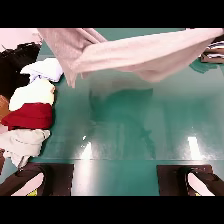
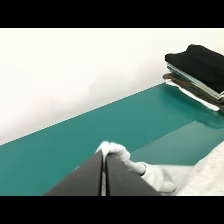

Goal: Fold the shirts.

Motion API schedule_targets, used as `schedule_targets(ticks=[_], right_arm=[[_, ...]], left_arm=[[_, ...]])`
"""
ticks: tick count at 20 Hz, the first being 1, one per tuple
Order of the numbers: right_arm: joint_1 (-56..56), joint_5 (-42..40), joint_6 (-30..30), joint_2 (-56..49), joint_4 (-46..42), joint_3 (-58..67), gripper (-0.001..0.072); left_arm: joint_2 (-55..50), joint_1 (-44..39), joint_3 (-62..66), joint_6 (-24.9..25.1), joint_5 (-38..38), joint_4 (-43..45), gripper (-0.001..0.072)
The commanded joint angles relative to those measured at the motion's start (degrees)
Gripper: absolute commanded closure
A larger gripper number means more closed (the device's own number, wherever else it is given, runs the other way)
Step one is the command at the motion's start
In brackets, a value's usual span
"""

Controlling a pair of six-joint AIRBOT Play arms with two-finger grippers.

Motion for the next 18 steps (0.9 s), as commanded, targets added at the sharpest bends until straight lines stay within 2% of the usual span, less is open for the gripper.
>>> schedule_targets(ticks=[1,5,7,9,11,14,18], right_arm=[[-0.5,9.9,3.7,5.1,-0.1,-4.9,0.0700],[-0.5,15.4,6.7,14.0,0.0,-26.9,0.0681],[-1.1,16.0,7.7,17.4,0.0,-37.1,0.0191],[-3.6,14.3,8.0,17.4,0.0,-41.4,0.0185],[-7.5,12.4,7.7,12.9,0.1,-41.9,0.0187],[-10.0,6.6,2.9,-0.2,0.7,-38.8,0.0201],[-7.4,0.5,1.0,-24.6,0.7,-28.6,0.0208]], left_arm=[[0.8,0.0,-4.1,-5.4,-5.9,7.1,0.0687],[0.8,0.0,-21.2,-8.3,-6.9,11.5,0.0687],[0.8,0.0,-29.9,-8.3,-5.2,11.6,0.0687],[0.8,0.0,-35.9,-8.3,-3.0,11.5,0.0687],[0.8,0.0,-37.6,-8.3,-1.8,11.5,0.0687],[0.9,0.0,-37.5,-8.3,1.8,11.5,0.0686],[0.9,0.0,-37.5,-8.3,3.6,11.5,0.0686]])
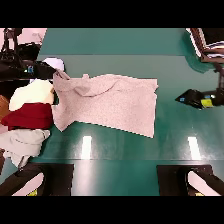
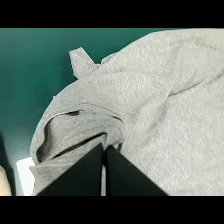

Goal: Fold the shirts.

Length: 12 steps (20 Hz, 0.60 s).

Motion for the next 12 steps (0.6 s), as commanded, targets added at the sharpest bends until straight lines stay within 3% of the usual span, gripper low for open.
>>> schedule_targets(ticks=[1,5,12], right_arm=[[1.9,-4.7,-2.0,-21.2,0.8,9.3,0.0208],[6.0,-4.6,-3.7,-38.5,7.1,20.9,0.0252],[9.7,-6.0,-3.4,-45.3,7.0,33.3,0.0261]], left_arm=[[0.0,0.0,-0.6,-0.1,1.9,0.1,0.0686],[0.0,0.0,-0.6,-0.9,1.8,0.1,0.0687],[0.0,0.0,-0.6,-1.7,1.8,0.1,0.0686]])
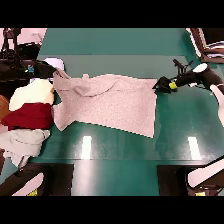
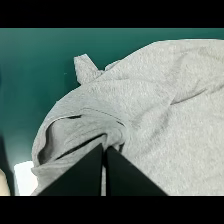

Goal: Fold the shirts.

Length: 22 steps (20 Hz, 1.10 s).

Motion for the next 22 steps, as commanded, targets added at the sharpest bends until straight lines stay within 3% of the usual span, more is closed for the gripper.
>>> schedule_targets(ticks=[1,2,3,4,7,10,12,17,18,19,20,21,22], right_arm=[[1.4,-0.7,0.0,-3.7,0.4,4.9,0.0270],[1.7,-0.8,0.0,-4.4,0.5,5.2,0.0385],[2.3,-1.4,-0.2,-4.9,0.5,5.1,0.0581],[2.6,-2.0,-1.1,-5.0,0.4,5.1,0.0699],[2.0,-3.2,-1.6,-1.9,-0.4,5.2,0.0700],[-1.5,-1.1,-1.2,5.0,-9.6,5.2,0.0701],[-4.4,1.0,-1.1,8.7,-14.8,5.2,0.0701],[-9.6,3.1,-0.6,12.7,-14.0,5.2,0.0694],[-9.9,3.7,-0.4,12.9,-14.0,5.2,0.0558],[-10.7,4.3,0.5,13.1,-14.0,5.2,0.0338],[-11.5,5.1,1.7,13.5,-14.0,5.3,0.0320],[-12.2,5.7,2.0,14.3,-13.9,5.3,0.0319],[-12.9,6.3,1.9,15.4,-14.0,5.3,0.0320]], left_arm=[[0.0,0.0,0.0,-1.3,0.0,0.0,0.0686],[0.0,0.0,0.0,-2.0,0.0,0.0,0.0687],[0.0,0.0,0.0,-3.0,-0.1,0.0,0.0686],[0.0,0.0,0.0,-3.2,-0.5,0.0,0.0687],[0.0,0.0,0.0,-5.4,-2.6,-0.2,0.0688],[-0.1,-2.3,0.0,-6.1,-5.0,0.2,0.0689],[-2.0,-5.7,0.0,-6.8,-2.8,0.1,0.0689],[-14.6,-7.4,1.0,-9.0,8.6,-3.9,0.0686],[-17.4,-7.4,1.7,-9.1,9.8,-4.5,0.0685],[-19.5,-7.2,2.6,-9.0,10.4,-4.0,0.0620],[-21.2,-6.5,4.0,-9.0,10.5,-3.1,0.0392],[-22.4,-5.4,5.7,-9.0,10.0,-2.4,0.0270],[-23.5,-3.7,7.5,-8.6,8.7,-2.3,0.0269]])
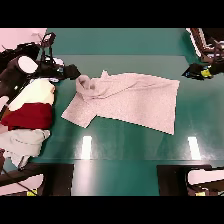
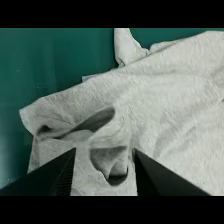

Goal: Fold the shirts.

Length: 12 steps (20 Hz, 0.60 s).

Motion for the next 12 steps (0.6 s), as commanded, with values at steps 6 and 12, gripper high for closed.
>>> schedule_targets(ticks=[6,12], right_arm=[[-3.5,8.2,1.2,8.2,-0.3,0.1,0.0322],[-0.9,10.4,1.4,10.7,-0.3,0.1,0.0324]], left_arm=[[-8.7,12.1,5.0,8.8,-15.8,0.4,0.0269],[-18.2,10.6,2.1,13.9,-20.1,-3.4,0.0286]])
